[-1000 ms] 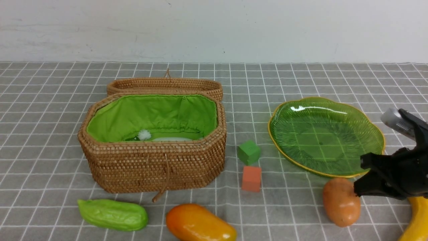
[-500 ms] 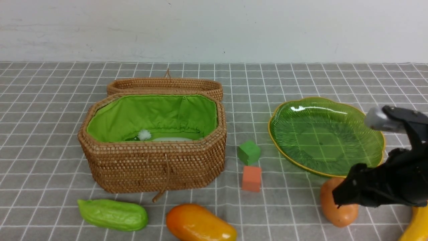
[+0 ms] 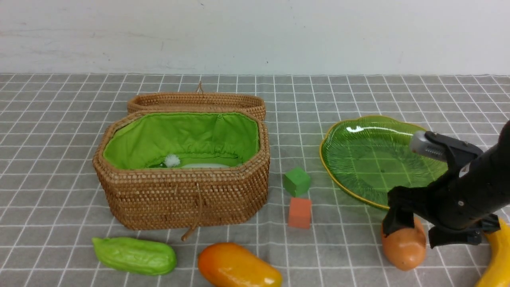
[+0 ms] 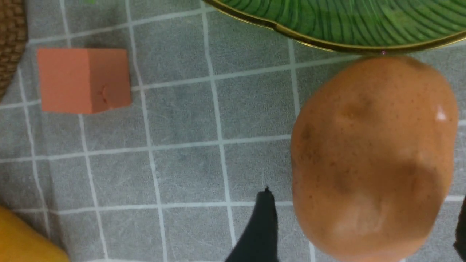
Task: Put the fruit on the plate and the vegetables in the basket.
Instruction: Use the right arm to grab a potato and put it into the left basket
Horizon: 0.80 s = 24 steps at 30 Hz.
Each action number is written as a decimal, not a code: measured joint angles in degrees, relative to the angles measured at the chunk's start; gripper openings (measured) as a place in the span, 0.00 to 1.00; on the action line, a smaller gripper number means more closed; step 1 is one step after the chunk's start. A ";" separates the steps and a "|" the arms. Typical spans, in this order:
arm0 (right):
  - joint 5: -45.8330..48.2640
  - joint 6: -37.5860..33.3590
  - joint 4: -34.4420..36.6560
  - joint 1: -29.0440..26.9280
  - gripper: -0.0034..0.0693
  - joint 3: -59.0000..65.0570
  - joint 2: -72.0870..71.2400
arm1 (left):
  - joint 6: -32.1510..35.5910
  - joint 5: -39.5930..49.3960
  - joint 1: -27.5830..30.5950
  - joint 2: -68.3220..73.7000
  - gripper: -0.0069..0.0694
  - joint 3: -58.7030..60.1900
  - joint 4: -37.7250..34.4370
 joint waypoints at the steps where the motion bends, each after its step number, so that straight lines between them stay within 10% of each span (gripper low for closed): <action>1: -0.35 0.00 0.04 0.00 0.94 -0.09 1.33 | 0.00 0.00 0.00 0.00 0.40 0.00 0.00; 24: 10.70 -12.75 4.64 4.70 0.82 -8.16 -8.12 | 0.00 0.00 0.00 0.00 0.40 0.00 0.00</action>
